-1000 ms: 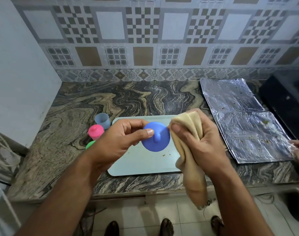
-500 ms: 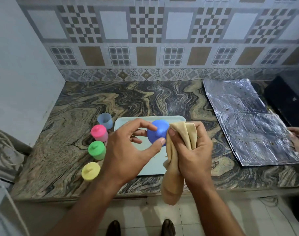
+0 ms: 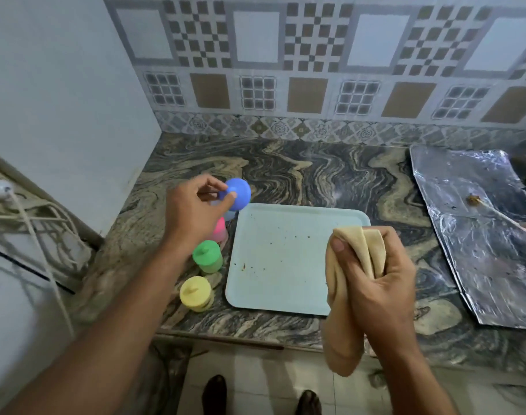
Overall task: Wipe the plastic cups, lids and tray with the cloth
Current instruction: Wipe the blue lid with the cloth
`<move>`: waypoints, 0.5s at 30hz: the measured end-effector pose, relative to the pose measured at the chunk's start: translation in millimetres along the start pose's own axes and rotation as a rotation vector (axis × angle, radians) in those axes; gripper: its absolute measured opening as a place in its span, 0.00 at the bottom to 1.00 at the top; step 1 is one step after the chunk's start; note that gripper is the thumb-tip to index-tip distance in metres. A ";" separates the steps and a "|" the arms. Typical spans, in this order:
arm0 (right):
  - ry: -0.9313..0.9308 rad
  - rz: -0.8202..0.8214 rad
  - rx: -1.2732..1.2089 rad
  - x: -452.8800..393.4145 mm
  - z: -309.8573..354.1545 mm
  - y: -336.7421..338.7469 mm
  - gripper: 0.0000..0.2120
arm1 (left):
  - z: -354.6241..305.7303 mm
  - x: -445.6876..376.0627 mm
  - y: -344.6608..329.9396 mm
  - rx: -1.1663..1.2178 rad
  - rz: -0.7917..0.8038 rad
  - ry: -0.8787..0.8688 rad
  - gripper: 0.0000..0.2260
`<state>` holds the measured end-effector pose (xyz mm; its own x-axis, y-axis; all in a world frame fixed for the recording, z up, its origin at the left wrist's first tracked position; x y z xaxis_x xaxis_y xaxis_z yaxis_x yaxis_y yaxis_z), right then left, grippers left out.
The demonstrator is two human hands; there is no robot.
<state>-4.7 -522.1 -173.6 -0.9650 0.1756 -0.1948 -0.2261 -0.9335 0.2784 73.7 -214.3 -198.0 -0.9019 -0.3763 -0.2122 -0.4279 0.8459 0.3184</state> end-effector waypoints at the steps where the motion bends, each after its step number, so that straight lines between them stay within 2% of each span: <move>1: 0.002 0.006 0.010 0.2 0.2 -0.5 0.08 | 16.4 -19.0 2.3 -0.039 0.001 0.031 0.07; 7: -0.002 0.027 0.027 3.6 3.2 -12.7 0.08 | 85.1 -84.8 -6.8 -0.282 0.091 0.162 0.07; 15: -0.010 0.041 0.016 5.6 4.8 -15.8 0.08 | 122.9 -100.8 -24.0 -0.380 0.204 0.257 0.07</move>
<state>-7.2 -504.9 -174.6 -0.9747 0.1409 -0.1737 -0.1888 -0.9347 0.3013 182.2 -150.3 -297.8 -0.9346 -0.3386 0.1085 -0.1895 0.7325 0.6539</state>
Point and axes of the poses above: each hand's wrist, its own x-axis away from the middle knuckle, its own y-axis out of the back of the hand, z = x × y, the point moved 5 cm from there along -x, towards the middle knuckle, and after that the axes turned 13 degrees about x, right-handed, at the moved point
